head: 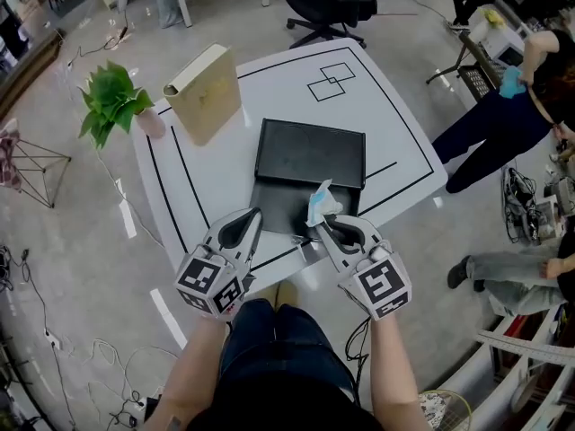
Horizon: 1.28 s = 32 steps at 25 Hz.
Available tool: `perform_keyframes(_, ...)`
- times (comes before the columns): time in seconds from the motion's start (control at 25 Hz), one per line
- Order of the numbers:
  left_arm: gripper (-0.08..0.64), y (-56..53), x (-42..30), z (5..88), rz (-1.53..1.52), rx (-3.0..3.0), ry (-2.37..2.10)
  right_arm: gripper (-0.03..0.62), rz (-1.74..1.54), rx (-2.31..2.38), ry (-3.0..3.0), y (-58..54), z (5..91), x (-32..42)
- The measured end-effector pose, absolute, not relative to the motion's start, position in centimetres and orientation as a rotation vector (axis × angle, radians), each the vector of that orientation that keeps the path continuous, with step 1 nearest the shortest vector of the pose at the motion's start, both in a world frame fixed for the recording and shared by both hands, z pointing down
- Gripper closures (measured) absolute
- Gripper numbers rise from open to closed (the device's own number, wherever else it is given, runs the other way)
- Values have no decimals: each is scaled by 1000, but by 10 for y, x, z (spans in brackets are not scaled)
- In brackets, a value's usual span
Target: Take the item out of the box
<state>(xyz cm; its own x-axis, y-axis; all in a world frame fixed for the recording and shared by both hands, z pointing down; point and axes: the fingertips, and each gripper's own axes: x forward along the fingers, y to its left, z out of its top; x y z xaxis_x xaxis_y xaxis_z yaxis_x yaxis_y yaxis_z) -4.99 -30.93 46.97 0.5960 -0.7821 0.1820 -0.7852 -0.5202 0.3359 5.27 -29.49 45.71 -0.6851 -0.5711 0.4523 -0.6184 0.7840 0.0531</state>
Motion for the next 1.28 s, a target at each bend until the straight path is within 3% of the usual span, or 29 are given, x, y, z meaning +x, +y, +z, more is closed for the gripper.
perform_keyframes(1.28,558,-333,-52,393,-104,2571,-1296,569,169,1128,-2749,-297,381,72)
